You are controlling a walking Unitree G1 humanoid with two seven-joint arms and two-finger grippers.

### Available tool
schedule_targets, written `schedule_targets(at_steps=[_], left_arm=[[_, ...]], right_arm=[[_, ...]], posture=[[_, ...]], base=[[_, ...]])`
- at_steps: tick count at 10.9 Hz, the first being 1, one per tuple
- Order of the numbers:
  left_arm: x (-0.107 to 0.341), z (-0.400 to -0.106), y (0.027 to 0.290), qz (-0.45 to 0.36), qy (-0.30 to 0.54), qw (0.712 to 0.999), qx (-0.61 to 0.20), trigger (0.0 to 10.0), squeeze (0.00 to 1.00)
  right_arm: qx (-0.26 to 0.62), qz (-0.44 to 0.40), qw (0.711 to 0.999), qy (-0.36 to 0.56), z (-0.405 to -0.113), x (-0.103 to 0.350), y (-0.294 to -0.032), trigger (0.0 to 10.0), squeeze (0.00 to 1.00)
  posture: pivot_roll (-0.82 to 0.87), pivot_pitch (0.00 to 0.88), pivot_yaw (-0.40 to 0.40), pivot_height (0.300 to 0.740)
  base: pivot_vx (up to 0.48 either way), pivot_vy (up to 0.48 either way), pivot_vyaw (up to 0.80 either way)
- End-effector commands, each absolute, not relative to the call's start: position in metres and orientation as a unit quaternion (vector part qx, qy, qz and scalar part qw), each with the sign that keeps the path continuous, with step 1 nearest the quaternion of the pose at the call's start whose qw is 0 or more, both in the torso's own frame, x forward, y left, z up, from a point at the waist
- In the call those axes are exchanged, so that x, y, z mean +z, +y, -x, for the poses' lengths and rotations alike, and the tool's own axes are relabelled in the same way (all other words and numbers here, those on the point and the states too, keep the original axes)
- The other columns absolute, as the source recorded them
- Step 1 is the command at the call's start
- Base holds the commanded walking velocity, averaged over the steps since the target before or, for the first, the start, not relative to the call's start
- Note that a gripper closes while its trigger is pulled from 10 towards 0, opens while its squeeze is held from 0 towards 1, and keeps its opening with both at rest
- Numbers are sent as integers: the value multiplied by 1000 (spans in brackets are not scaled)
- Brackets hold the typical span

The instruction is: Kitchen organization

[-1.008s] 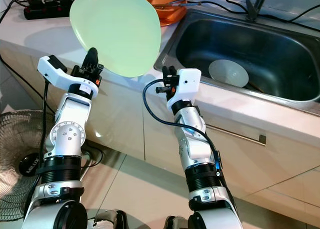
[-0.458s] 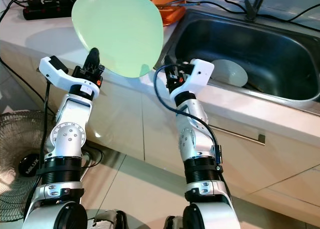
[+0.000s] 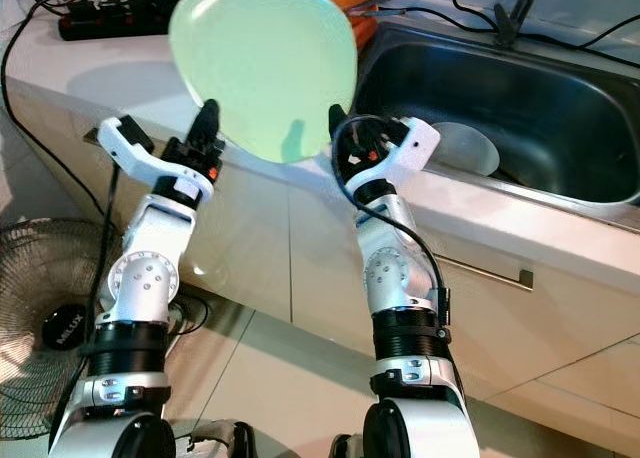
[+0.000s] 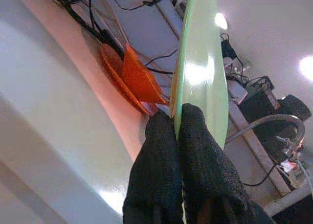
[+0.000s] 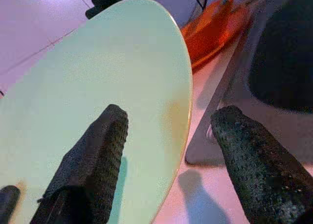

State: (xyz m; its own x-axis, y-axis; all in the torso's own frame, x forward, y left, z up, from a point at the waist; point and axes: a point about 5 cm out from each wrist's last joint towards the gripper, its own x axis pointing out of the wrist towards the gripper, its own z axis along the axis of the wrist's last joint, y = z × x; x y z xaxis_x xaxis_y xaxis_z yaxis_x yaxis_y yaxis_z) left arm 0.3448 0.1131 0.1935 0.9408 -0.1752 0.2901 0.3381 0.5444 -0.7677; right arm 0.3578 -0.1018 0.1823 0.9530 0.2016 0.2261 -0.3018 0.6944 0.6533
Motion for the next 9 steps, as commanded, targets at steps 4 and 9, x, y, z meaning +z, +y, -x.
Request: schedule_targets(at_steps=[4, 9], left_arm=[[210, -338, 96, 484, -120, 843, -202, 10000, 0], [207, -333, 87, 485, -104, 836, -236, 10000, 0]], right_arm=[[148, -407, 899, -55, -360, 185, -94, 10000, 0], [154, -499, 852, -45, -360, 186, -96, 10000, 0]], posture=[[119, 45, -7, 740], [116, 51, -5, 740]], base=[[0, 0, 0], [0, 0, 0]])
